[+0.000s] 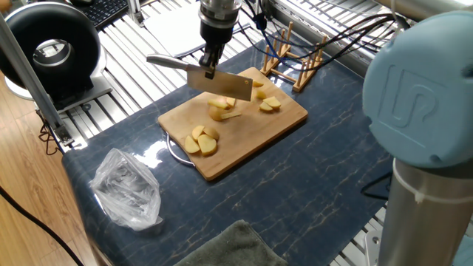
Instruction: Chop the potatoes
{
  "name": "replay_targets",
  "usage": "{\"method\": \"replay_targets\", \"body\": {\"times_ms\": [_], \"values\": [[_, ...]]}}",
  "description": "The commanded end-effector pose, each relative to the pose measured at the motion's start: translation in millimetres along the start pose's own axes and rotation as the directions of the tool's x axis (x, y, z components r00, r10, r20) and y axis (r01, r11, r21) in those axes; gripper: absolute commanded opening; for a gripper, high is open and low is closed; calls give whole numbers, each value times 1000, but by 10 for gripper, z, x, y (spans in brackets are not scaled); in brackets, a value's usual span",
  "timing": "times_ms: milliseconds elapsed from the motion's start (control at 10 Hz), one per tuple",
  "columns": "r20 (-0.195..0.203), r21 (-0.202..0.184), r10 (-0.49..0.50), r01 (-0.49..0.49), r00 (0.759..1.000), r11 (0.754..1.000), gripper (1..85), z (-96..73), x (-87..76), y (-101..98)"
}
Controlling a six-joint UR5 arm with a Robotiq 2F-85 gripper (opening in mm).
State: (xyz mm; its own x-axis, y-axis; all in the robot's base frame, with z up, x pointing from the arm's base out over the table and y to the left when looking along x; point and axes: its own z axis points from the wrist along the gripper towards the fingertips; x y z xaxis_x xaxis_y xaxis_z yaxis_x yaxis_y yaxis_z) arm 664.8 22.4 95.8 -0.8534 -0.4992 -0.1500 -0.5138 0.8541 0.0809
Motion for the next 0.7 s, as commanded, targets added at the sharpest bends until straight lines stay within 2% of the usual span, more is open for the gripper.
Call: {"method": "replay_targets", "body": {"times_ms": [0,200,600], "values": [[16,5,-42,42,999,999,10,20,-50,-209],[16,0,-35,35,999,999,10,-4,-42,-185],[30,4,-88,88,996,996,10,43,-86,-345]]}}
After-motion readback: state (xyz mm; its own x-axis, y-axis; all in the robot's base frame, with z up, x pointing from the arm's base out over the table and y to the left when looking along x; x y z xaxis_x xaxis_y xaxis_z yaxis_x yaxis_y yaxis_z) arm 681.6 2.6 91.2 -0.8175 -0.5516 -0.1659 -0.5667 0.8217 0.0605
